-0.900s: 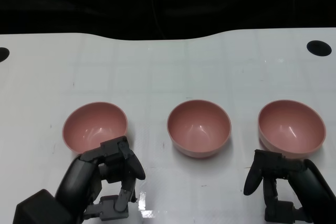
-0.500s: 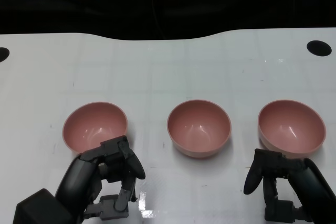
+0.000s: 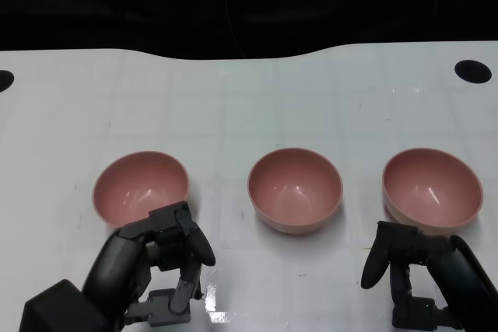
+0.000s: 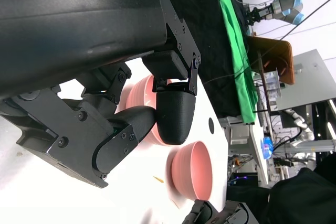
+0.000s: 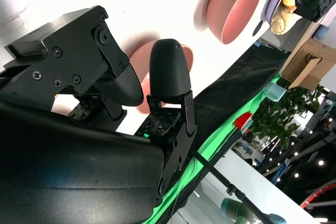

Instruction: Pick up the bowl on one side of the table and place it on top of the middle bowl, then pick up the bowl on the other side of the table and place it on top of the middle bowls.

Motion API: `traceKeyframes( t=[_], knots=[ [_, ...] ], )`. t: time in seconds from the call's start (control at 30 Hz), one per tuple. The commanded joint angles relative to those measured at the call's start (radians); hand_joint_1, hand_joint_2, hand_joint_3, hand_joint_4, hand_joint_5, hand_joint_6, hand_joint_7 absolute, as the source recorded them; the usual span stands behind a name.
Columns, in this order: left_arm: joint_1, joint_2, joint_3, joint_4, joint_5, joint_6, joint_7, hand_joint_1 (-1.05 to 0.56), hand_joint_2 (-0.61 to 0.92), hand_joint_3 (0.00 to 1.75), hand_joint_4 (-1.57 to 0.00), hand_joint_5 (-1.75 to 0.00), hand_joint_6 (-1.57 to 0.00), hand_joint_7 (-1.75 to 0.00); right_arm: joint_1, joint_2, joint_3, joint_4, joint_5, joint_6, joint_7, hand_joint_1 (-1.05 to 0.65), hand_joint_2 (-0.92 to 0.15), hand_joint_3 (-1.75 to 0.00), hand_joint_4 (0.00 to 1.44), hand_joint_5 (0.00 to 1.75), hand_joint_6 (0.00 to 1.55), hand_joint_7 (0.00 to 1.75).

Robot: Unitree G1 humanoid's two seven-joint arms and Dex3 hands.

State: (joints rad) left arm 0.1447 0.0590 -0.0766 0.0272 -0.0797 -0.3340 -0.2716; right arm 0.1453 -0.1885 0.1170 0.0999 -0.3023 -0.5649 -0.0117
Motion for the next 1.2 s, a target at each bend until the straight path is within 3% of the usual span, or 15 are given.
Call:
traceKeyframes(
  t=[0.03, 0.13, 0.27, 0.5, 0.6, 0.7, 0.77, 0.83, 0.97, 1.07, 1.2],
  knots=[
    [-0.002, 0.011, 0.005, 0.002, -0.004, -0.002, -0.004, -0.21, 0.44, 1.28, -0.84, -1.75, -0.75, -1.46, -0.003, -0.004, -0.012, -0.002, -0.006, -0.007, -0.021, -0.03, -0.2, -1.6, 0.89, 1.75, 0.81, 1.41],
    [-0.005, 0.011, 0.006, 0.01, -0.007, -0.014, -0.007, -0.21, 0.44, 1.27, -0.83, -1.75, -0.76, -1.45, -0.004, -0.001, -0.014, -0.002, -0.009, -0.005, -0.033, -0.02, -0.24, -1.55, 0.85, 1.74, 0.81, 1.34],
    [-0.006, 0.01, 0.006, 0.012, -0.01, -0.014, -0.008, -0.21, 0.44, 1.27, -0.82, -1.74, -0.75, -1.44, -0.008, 0.003, -0.018, 0.001, -0.023, -0.007, -0.057, -0.06, -0.36, -1.28, 0.78, 1.69, 0.79, 1.15],
    [-0.007, 0.012, 0.005, 0.014, -0.005, -0.02, -0.007, -0.21, 0.44, 1.27, -0.81, -1.74, -0.75, -1.45, -0.02, -0.013, -0.031, 0.008, -0.105, -0.032, -0.135, -0.17, -0.49, -0.96, 0.65, 1.53, 0.74, 0.91],
    [-0.006, 0.013, 0.005, 0.014, -0.004, -0.022, -0.006, -0.21, 0.44, 1.27, -0.82, -1.75, -0.75, -1.45, -0.024, -0.025, -0.04, 0.005, -0.15, -0.044, -0.172, -0.23, -0.58, -0.7, 0.54, 1.28, 0.64, 0.8],
    [-0.006, 0.012, 0.004, 0.012, -0.01, -0.017, -0.009, -0.21, 0.44, 1.27, -0.82, -1.75, -0.75, -1.44, -0.022, -0.029, -0.048, -0.004, -0.199, -0.032, -0.212, -0.27, -0.7, -0.42, 0.48, 1.08, 0.53, 0.83],
    [-0.006, 0.012, 0.004, 0.011, -0.014, -0.014, -0.011, -0.2, 0.44, 1.27, -0.82, -1.75, -0.75, -1.44, -0.022, -0.033, -0.051, -0.007, -0.225, -0.019, -0.23, -0.3, -0.74, -0.31, 0.43, 1.0, 0.46, 0.82],
    [-0.006, 0.013, 0.004, 0.012, -0.013, -0.015, -0.013, -0.21, 0.44, 1.27, -0.82, -1.75, -0.75, -1.44, -0.022, -0.037, -0.052, -0.008, -0.24, -0.009, -0.24, -0.33, -0.81, -0.16, 0.36, 0.97, 0.4, 0.7],
    [-0.003, 0.013, 0.003, 0.005, -0.014, -0.007, -0.012, -0.21, 0.45, 1.27, -0.83, -1.75, -0.76, -1.44, -0.02, -0.057, -0.057, -0.021, -0.292, 0.031, -0.256, -0.41, -0.89, -0.03, 0.23, 0.88, 0.34, 0.4],
    [-0.003, 0.013, 0.004, 0.007, -0.013, -0.009, -0.011, -0.21, 0.45, 1.27, -0.83, -1.75, -0.76, -1.44, -0.019, -0.067, -0.054, -0.034, -0.332, 0.067, -0.271, -0.42, -0.89, -0.01, 0.22, 0.87, 0.35, 0.35],
    [-0.005, 0.013, 0.005, 0.01, -0.01, -0.016, -0.009, -0.21, 0.44, 1.26, -0.82, -1.75, -0.76, -1.44, -0.014, -0.077, -0.048, -0.058, -0.403, 0.141, -0.296, -0.59, -0.88, 0.0, 0.03, 0.78, 0.22, 0.24]
  ],
)
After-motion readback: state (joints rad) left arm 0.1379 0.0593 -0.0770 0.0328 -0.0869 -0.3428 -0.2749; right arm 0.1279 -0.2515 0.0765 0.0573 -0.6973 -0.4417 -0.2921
